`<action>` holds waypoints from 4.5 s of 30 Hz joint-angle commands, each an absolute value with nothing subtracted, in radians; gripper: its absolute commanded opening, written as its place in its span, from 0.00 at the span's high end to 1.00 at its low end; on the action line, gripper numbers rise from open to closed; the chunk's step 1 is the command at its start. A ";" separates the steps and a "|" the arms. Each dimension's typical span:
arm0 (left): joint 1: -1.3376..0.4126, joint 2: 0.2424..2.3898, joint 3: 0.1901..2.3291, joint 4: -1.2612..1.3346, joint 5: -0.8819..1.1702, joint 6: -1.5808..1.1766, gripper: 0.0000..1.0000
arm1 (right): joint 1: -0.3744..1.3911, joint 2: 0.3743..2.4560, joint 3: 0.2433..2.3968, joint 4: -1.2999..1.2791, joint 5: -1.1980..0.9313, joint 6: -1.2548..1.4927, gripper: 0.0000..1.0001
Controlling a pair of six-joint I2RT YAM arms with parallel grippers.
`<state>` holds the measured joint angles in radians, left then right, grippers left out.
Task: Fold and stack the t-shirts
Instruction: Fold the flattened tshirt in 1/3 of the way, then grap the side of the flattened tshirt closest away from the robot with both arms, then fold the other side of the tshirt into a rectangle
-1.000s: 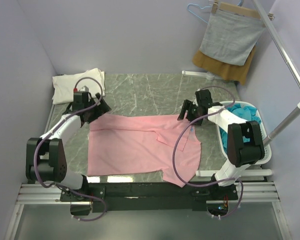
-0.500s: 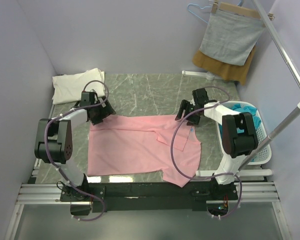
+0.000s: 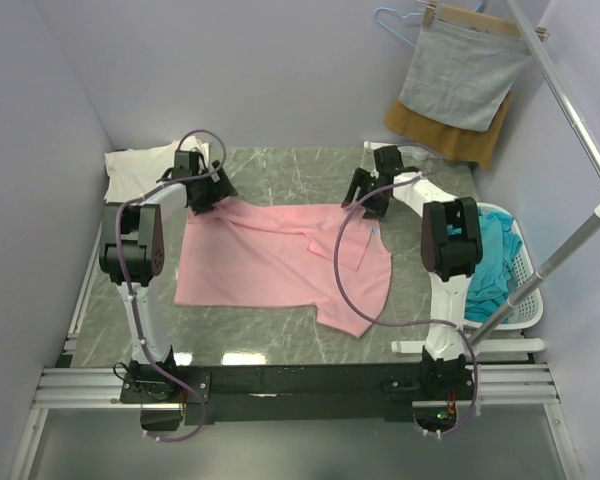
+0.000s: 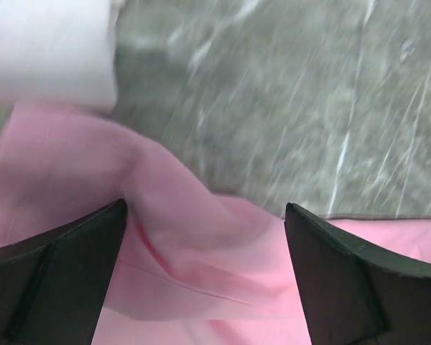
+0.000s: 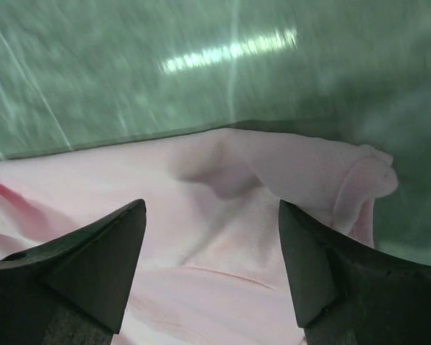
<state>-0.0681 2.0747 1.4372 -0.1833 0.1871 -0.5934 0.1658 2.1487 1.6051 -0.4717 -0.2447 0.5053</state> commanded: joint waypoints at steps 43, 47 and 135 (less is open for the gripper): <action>-0.158 0.739 0.370 -0.434 -0.143 -1.040 0.01 | 0.170 1.022 0.505 -0.518 -0.066 0.732 0.15; -0.210 0.775 0.385 -0.495 -0.222 -1.088 0.01 | 0.170 1.005 0.479 -0.523 -0.063 0.739 0.15; -0.129 1.473 0.933 -0.198 -0.313 -0.715 0.01 | 0.133 1.796 1.419 -0.420 -0.198 0.474 0.22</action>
<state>-0.1318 1.5990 0.9371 -0.2012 -0.3031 -0.7425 0.1383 1.9163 1.4826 -0.4126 -0.1841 0.4774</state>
